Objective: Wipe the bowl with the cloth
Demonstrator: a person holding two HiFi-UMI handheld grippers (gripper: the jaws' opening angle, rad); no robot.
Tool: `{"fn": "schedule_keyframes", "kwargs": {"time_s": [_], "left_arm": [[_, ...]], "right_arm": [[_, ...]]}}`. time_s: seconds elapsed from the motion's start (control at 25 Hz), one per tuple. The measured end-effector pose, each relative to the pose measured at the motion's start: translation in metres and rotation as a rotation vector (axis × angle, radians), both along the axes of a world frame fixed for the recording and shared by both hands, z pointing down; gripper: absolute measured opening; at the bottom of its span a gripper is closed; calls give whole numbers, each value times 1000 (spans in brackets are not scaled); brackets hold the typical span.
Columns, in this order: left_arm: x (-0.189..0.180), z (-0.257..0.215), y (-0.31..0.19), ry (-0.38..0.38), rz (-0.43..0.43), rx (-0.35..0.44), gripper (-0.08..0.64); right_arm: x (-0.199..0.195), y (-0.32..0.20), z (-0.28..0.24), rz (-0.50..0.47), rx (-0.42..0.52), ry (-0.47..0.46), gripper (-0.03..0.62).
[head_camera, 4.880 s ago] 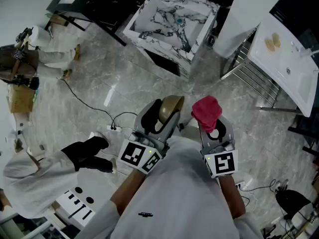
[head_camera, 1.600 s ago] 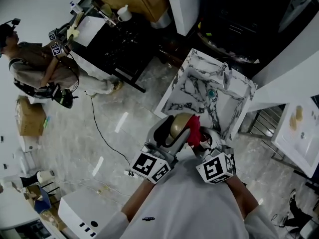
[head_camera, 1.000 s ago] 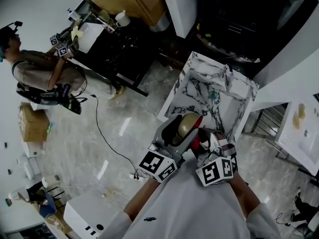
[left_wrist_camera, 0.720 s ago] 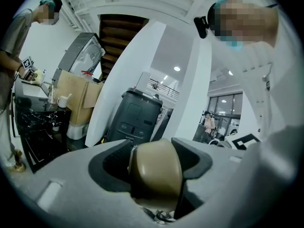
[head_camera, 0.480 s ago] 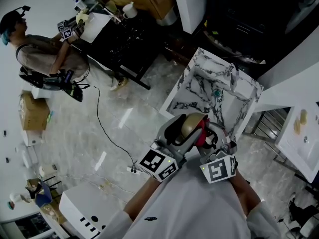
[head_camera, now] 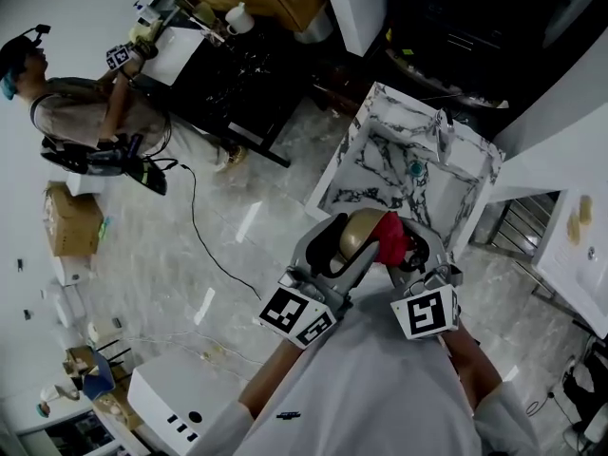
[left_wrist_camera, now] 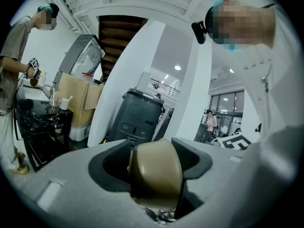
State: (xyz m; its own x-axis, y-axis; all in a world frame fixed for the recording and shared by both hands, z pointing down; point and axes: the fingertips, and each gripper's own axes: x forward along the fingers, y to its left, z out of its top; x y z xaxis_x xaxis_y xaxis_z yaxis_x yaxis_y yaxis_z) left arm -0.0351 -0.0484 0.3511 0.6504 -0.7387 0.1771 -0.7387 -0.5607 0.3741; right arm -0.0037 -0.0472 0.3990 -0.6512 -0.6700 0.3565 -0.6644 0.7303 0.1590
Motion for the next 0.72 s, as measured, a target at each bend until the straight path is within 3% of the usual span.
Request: {"fn": "schedule_keyframes", "kwargs": {"time_s": [0.24, 0.48, 0.72], "left_arm": [[-18, -17, -11, 71, -45, 8, 273], [-10, -16, -16, 47, -36, 23, 273], [-14, -8, -17, 54, -60, 12, 273]], "right_arm": [[8, -1, 3, -7, -20, 16, 135], [-10, 18, 17, -120, 3, 133, 133], [-26, 37, 12, -221, 13, 125, 133]]}}
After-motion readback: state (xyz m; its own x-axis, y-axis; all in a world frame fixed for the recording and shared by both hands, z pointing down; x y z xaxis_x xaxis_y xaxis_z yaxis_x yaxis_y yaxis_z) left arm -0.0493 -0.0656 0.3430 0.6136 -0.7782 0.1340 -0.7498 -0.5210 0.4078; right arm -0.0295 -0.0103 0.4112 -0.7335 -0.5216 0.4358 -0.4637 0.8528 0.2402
